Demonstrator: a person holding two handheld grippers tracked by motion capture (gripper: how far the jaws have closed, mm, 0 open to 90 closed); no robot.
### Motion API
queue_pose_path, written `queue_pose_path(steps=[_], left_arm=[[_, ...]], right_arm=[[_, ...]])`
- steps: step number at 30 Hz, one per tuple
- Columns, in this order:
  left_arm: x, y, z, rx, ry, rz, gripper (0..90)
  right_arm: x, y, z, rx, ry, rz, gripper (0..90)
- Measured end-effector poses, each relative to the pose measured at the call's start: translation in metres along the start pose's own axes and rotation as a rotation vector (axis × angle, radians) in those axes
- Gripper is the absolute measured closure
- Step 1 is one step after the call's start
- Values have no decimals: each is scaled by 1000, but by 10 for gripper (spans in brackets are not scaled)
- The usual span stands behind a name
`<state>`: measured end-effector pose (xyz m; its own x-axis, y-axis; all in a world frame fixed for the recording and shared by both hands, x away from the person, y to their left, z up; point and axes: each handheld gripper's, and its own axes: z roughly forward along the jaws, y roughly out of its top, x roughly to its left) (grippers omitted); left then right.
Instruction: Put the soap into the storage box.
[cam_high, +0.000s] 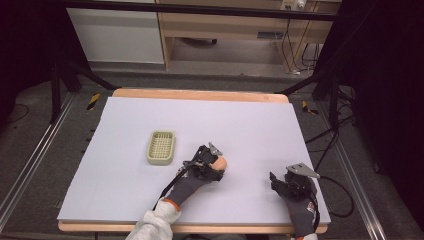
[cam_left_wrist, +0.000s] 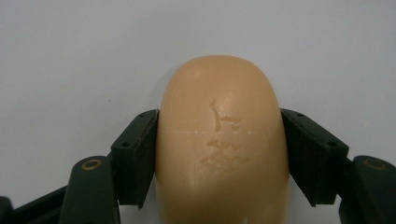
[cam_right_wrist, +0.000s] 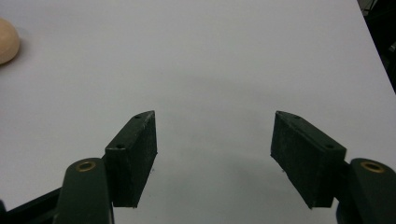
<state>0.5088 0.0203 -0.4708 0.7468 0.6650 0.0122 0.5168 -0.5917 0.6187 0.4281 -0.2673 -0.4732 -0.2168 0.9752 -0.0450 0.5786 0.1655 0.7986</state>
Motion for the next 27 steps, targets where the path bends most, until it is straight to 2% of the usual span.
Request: queue_pose_path(steps=[10, 15, 27], left_arm=[[0, 2, 0, 15, -1, 13, 315], [1, 2, -2, 13, 13, 16, 317], [8, 0, -33, -24, 19, 12, 317]], right_arm=[[-1, 0, 0, -1, 1, 1, 315], [-1, 0, 0, -2, 2, 1, 315], [-1, 0, 0, -2, 0, 2, 316]])
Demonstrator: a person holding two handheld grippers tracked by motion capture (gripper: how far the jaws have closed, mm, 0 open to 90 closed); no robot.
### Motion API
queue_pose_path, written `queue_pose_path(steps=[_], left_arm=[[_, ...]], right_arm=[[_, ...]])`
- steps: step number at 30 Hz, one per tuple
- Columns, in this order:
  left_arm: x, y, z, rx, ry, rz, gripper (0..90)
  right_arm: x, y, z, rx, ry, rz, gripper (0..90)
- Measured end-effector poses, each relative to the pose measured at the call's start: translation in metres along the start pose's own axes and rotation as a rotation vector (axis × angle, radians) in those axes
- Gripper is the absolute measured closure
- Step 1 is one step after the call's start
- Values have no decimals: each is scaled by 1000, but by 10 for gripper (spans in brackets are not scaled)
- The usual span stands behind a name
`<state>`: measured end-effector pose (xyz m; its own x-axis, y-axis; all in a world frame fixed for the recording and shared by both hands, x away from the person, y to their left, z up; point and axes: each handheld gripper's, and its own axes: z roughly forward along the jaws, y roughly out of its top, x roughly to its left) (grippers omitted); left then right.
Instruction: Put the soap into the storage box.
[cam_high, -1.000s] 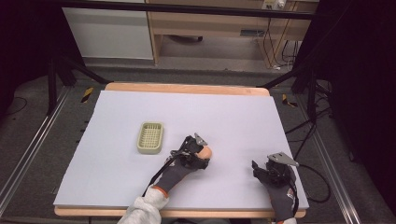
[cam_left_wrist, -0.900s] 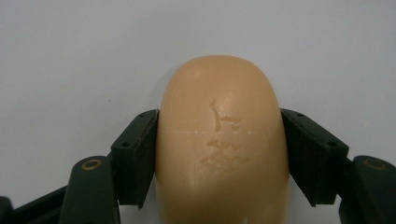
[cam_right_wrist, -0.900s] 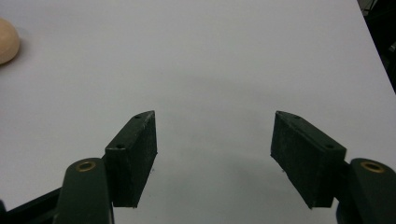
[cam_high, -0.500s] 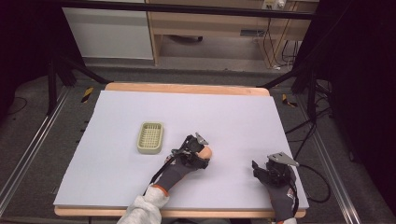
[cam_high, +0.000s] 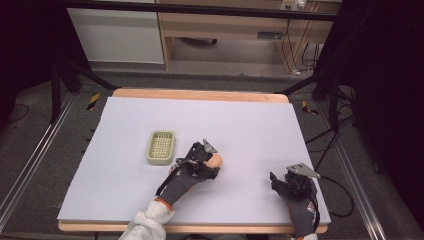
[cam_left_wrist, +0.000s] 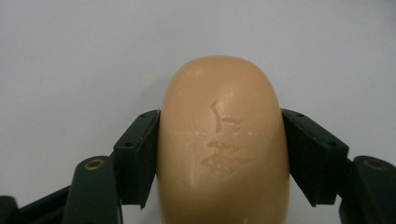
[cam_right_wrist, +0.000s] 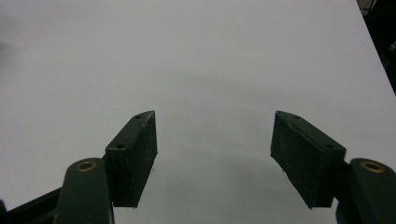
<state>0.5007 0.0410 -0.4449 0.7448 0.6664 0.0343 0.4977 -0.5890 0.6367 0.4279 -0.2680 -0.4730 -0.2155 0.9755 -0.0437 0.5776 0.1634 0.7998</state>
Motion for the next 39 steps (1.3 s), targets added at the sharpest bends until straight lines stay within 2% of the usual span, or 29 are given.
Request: queue_pose_path(steps=[7, 28, 35, 39], left_arm=[[6, -6, -16, -12, 15, 2, 317], [30, -34, -56, -57, 52, -51, 317], [40, -39, -64, -68, 70, -68, 317], [50, -42, -71, -81, 86, -91, 317]], right_arm=[[0, 0, 0, 0, -1, 1, 316], [0, -1, 0, 0, -3, 2, 316], [1, -1, -1, -2, -3, -5, 316], [2, 0, -1, -4, -1, -13, 316]])
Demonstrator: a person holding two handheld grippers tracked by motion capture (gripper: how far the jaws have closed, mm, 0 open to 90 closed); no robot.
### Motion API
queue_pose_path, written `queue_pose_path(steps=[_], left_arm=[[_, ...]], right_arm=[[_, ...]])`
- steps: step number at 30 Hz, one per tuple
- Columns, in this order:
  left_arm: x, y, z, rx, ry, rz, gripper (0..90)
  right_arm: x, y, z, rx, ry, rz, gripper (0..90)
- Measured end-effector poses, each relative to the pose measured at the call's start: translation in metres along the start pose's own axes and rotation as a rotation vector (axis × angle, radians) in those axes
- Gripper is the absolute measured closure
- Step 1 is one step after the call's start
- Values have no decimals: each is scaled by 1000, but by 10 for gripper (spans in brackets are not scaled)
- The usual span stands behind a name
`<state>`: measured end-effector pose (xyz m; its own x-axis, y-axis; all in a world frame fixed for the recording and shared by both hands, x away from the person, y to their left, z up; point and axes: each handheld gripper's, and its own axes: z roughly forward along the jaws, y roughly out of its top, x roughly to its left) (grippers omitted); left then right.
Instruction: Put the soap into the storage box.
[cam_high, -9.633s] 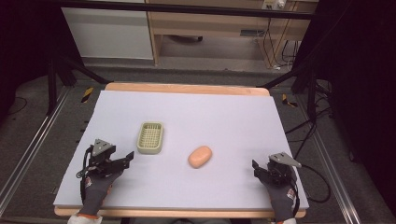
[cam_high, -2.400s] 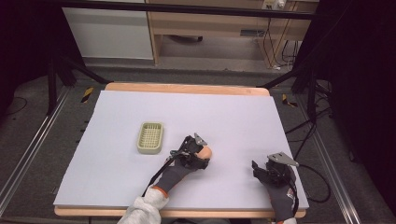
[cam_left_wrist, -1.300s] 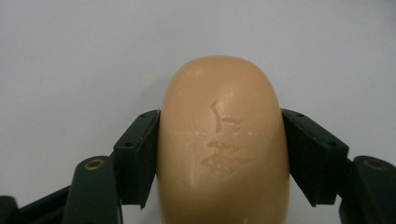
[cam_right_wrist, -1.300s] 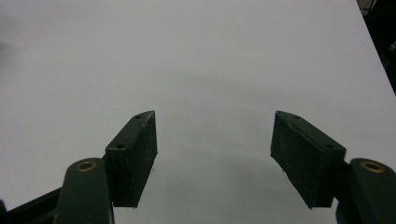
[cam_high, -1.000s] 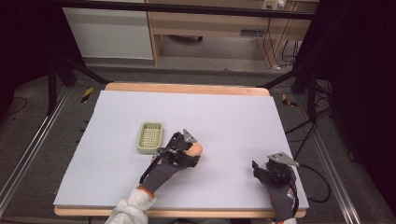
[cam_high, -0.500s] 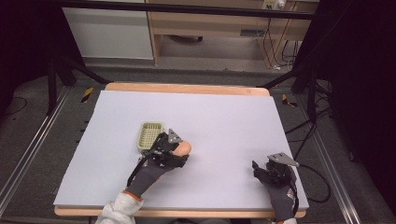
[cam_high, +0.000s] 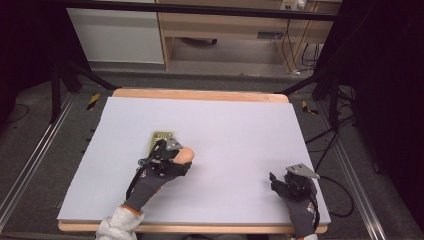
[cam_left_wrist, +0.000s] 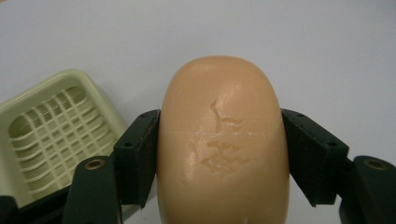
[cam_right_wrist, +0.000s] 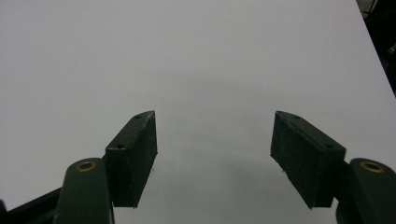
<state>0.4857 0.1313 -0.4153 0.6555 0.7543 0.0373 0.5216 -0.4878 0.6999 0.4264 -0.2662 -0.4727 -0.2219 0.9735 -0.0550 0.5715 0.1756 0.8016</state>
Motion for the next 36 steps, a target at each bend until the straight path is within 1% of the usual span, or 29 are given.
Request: queue_pose_path(steps=[1, 2, 5, 6, 7, 8, 9, 12, 17, 20, 25, 31, 36], left_arm=[[2, -1, -1, -5, 2, -8, 317], [4, -1, -2, -6, 7, -8, 317], [9, -1, -4, -11, 12, -30, 317], [11, 0, -5, -12, 16, -26, 317], [12, 0, -5, -18, 22, -37, 317], [14, 0, -6, -15, 23, -36, 317], [15, 0, -6, -25, 28, -47, 317], [21, 0, -8, -27, 39, -53, 317], [29, 0, -9, -39, 53, -80, 317], [35, 0, -11, -46, 68, -93, 317], [42, -1, -11, -58, 90, -120, 317], [52, -2, -12, -62, 110, -137, 317], [57, -4, -9, -62, 128, -154, 317]], right_arm=[[0, 0, 0, 0, 0, 0, 316], [0, 0, 0, 0, 1, -1, 316], [1, 0, 0, 1, 3, 0, 316], [1, 0, 0, 2, 3, 0, 316], [1, 0, 0, 2, 3, -1, 316], [1, 0, 0, 2, 4, -1, 316], [1, 0, 0, 1, 4, -1, 316], [1, 0, 1, 1, 5, -4, 316], [1, 0, 1, 3, 5, -4, 316], [1, 0, 1, 2, 3, -5, 317], [1, 1, 1, 2, 5, -1, 317], [1, 1, 1, 3, 4, -1, 317], [2, 1, 1, 4, 3, -1, 317]])
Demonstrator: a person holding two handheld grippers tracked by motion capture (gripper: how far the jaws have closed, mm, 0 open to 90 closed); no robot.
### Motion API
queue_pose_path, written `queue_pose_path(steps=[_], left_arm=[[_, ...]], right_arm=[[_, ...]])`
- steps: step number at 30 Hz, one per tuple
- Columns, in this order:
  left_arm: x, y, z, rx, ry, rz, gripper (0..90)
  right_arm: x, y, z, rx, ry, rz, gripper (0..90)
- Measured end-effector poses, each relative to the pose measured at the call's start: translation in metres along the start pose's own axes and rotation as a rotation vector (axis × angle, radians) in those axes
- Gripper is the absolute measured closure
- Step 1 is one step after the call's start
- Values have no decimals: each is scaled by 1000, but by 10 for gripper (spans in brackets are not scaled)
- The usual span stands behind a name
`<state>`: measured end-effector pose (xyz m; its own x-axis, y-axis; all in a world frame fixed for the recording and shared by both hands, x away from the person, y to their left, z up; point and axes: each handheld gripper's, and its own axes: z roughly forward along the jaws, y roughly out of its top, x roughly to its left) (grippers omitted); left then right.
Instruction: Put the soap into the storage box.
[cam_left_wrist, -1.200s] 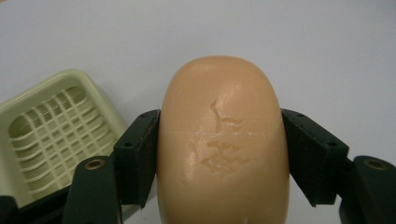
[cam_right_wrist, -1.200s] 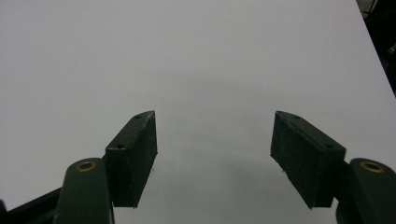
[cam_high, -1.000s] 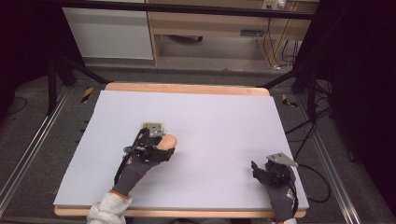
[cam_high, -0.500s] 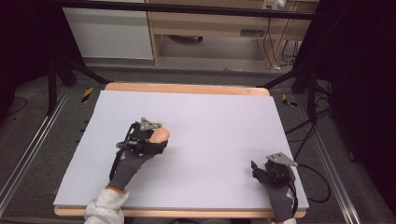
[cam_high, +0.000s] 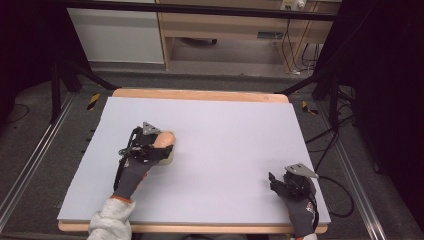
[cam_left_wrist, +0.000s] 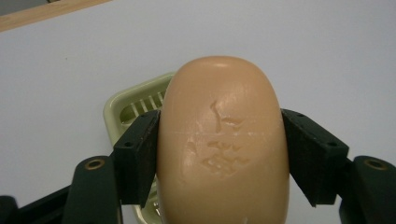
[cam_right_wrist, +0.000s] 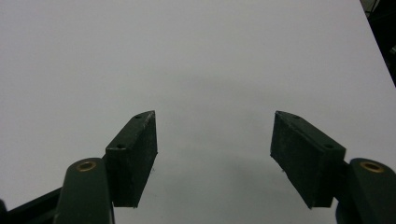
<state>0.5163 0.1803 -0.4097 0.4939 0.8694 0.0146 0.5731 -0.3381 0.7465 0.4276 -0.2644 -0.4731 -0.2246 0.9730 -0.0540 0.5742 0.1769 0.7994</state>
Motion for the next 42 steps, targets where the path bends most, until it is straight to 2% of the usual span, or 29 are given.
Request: queue_pose_path(steps=[12, 24, 42], left_arm=[[11, -1, 15, 9, 45, -21, 317], [18, -7, 32, 38, 53, -38, 317], [21, -13, 44, 66, 61, -58, 316]], right_arm=[[0, 0, 1, 3, 1, 3, 317], [0, 0, 1, 2, 3, 3, 317], [0, 0, 2, 3, 2, 3, 314]])
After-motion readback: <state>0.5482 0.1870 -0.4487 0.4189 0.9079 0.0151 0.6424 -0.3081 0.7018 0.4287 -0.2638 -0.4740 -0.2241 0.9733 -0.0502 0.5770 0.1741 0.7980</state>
